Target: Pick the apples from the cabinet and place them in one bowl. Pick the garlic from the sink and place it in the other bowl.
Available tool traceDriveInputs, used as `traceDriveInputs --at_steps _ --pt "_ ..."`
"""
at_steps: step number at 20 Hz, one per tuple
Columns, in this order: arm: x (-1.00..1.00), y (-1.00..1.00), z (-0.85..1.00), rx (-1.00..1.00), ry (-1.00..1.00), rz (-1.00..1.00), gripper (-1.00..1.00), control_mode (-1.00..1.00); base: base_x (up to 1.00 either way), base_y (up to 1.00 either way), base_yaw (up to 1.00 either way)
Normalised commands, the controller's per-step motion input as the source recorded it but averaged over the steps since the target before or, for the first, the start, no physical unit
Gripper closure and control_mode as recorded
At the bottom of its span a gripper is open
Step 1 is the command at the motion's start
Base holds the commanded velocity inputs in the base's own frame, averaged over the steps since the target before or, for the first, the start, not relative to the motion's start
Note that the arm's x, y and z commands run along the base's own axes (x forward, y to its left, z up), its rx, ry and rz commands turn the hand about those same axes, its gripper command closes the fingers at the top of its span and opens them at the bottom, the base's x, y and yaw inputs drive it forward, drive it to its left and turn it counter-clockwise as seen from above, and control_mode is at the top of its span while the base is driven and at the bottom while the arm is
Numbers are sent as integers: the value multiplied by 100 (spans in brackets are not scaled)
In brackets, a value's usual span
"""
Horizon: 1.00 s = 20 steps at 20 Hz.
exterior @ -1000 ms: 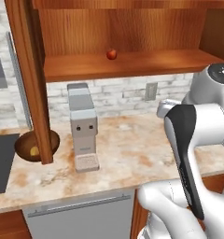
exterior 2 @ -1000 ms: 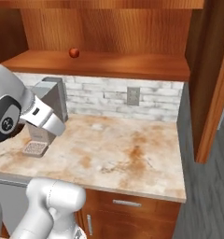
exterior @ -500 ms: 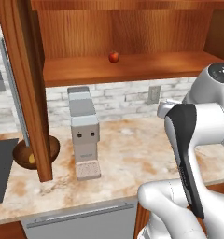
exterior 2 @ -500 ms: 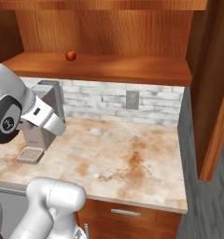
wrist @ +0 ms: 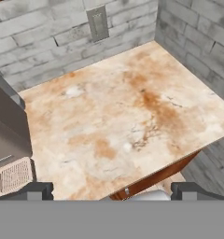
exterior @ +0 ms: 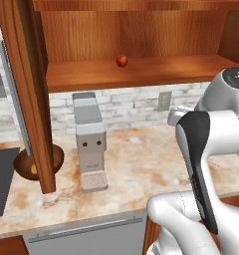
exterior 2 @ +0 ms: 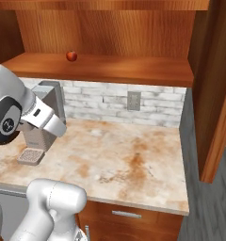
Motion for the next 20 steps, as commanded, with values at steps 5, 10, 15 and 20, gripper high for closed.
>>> traceDriveInputs --at_steps 5,10,15,20 --pt "0 4 1 0 -1 2 -100 -100 0 0 0" --pt "0 6 27 -9 -21 25 -100 -100 0 0 0" --pt "-11 21 48 -13 -18 24 -100 -100 0 0 0" --pt "-3 22 56 -8 -13 18 -100 -100 0 0 0"
